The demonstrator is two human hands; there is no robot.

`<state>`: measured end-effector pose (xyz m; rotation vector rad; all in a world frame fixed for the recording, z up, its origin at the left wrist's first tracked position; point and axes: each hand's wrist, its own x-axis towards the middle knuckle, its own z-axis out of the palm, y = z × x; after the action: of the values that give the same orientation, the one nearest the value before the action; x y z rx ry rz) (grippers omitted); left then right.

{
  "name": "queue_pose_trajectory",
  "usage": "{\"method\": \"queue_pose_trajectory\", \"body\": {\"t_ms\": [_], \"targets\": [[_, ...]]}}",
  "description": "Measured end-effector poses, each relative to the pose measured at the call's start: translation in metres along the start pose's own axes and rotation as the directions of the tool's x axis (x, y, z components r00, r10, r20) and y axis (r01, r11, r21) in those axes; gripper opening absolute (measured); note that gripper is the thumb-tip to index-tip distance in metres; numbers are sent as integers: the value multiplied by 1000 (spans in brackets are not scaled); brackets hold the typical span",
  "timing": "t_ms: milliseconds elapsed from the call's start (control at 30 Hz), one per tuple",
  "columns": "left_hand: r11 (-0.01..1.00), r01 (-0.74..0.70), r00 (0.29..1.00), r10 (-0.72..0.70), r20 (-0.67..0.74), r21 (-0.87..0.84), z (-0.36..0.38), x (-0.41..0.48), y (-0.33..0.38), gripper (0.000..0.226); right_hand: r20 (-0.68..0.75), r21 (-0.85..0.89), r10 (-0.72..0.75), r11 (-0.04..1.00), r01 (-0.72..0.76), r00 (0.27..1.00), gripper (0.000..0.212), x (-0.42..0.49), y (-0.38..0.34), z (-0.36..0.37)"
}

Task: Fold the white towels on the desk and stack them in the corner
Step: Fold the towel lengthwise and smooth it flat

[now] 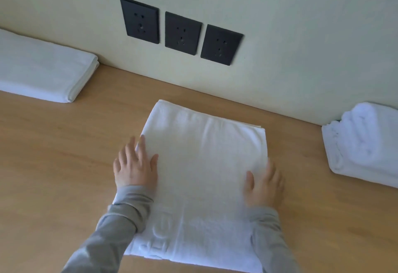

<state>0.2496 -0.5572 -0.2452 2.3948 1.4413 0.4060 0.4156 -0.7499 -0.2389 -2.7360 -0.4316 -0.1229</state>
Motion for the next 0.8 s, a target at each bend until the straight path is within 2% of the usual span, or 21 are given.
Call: {"method": "queue_pose_trajectory", "body": {"t_ms": [67,100,167,267,333,467,567,633,667,733,767,800], "targets": [[950,-302,951,296,86,75,5,-16,24,51,-3,-43,-325,945,325,946,51,-17,-36,12],[919,-383,916,365,169,93,8,-22,32,53,46,-44,-448,892,449,893,51,-26,-55,19],[904,-415,881,369,296,108,14,-25,30,59,180,-29,-539,833,553,822,53,-38,-77,33],[869,-468,857,401,325,162,19,-19,1,68,378,3,-500,843,539,780,58,-30,-57,48],[868,-466,858,396,328,172,18,-15,-12,69,397,-67,-463,846,528,792,58,-18,-27,47],[885,-434,869,360,341,171,19,-15,-11,68,420,-195,-266,907,373,868,57,10,26,29],[885,-428,877,357,321,185,21,-15,-11,67,417,-219,-248,906,362,874,57,17,33,20],[890,-417,883,348,314,187,21,-15,-9,67,353,-170,-305,909,381,885,59,14,7,20],[890,-416,883,346,317,186,21,-15,-8,67,339,-92,-380,897,432,861,59,10,-13,24],[891,-419,880,352,319,173,18,-16,-6,68,362,47,-557,812,582,748,58,0,-55,39],[896,-414,884,354,306,160,17,-15,-4,68,380,71,-607,771,633,698,57,-4,-73,46],[906,-398,892,346,291,143,15,-13,-2,69,390,74,-623,756,651,679,56,-4,-86,53]]}}
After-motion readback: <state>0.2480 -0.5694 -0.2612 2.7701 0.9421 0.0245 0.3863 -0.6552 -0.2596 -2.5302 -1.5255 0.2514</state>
